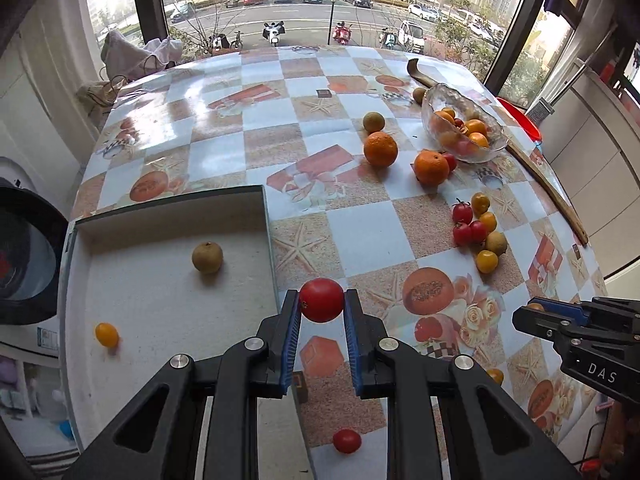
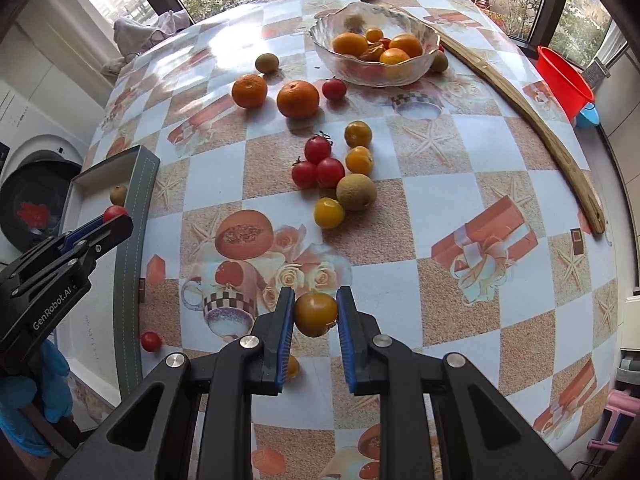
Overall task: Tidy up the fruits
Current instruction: 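Carry both held tomatoes with both grippers over the white tray, then open both grippers to release the tomatoes into the tray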
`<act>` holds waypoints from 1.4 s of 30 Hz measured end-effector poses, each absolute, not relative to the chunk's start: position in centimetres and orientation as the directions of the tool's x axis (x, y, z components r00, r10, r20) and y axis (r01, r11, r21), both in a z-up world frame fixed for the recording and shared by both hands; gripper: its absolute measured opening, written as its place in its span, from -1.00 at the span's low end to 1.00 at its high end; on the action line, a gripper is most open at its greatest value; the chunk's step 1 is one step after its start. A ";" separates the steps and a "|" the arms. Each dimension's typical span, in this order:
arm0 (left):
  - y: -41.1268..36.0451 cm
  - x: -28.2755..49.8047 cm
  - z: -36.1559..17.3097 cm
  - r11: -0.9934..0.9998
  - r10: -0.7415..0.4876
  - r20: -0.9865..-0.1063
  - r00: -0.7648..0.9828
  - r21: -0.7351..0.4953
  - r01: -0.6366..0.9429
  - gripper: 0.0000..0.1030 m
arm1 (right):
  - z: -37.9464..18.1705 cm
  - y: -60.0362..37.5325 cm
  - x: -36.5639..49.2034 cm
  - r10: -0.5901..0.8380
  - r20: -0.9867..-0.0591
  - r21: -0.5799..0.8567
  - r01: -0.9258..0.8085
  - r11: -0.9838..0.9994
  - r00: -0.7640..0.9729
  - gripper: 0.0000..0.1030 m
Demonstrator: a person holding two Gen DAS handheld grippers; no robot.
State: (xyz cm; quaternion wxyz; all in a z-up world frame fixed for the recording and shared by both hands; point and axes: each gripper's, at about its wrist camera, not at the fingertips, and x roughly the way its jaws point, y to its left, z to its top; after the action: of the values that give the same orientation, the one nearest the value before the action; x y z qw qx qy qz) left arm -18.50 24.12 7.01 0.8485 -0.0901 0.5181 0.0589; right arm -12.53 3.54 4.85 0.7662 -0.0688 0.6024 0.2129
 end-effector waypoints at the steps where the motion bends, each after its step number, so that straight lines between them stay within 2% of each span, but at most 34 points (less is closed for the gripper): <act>1: 24.8 -18.9 7.0 0.974 0.015 -0.889 0.457 -0.091 -0.207 -0.56 | 4.9 4.3 -12.7 0.249 -0.952 0.153 -0.423 0.893 0.181 -0.55; 11: 31.8 -22.3 6.6 0.933 0.110 -0.888 0.447 -0.063 -0.354 -0.56 | 5.9 13.5 -14.0 0.328 -0.934 0.197 -0.568 0.799 0.139 -0.55; 20: 37.9 -20.3 4.5 0.905 0.181 -0.893 0.411 -0.013 -0.426 -0.56 | 5.3 22.1 -14.3 0.396 -0.915 0.256 -0.655 0.711 0.073 -0.55; 32: 40.2 -18.7 1.5 0.907 0.189 -0.916 0.355 0.024 -0.420 -0.55 | 1.1 26.9 -14.6 0.312 -0.950 0.193 -0.730 0.656 0.030 -0.55; 33: 40.2 -18.8 1.5 0.908 0.191 -0.913 0.360 0.025 -0.418 -0.50 | 0.9 27.1 -14.8 0.304 -0.952 0.183 -0.738 0.650 0.032 -0.54; 35: 40.3 -18.8 1.5 0.910 0.199 -0.912 0.359 0.035 -0.414 -0.16 | 0.5 27.4 -15.1 0.290 -0.956 0.163 -0.754 0.636 0.038 -0.54; 36: 40.4 -18.8 1.5 0.909 0.205 -0.909 0.362 0.040 -0.415 0.27 | 0.4 27.5 -15.3 0.286 -0.957 0.154 -0.762 0.628 0.042 -0.54; 38: 40.4 -18.9 1.8 0.911 0.220 -0.900 0.376 0.052 -0.409 0.34 | 0.3 27.8 -15.7 0.278 -0.959 0.127 -0.783 0.609 0.060 -0.52; 42: 40.5 -18.6 1.7 0.915 0.214 -0.905 0.367 0.055 -0.399 0.34 | 0.3 28.3 -16.8 0.279 -0.958 0.101 -0.824 0.557 0.071 -0.14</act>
State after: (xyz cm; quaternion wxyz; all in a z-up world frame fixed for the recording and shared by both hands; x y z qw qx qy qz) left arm -18.63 40.55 1.73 0.8220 -0.0872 0.5309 0.1864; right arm -16.76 28.25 0.30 0.6889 -0.2469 0.5514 0.4004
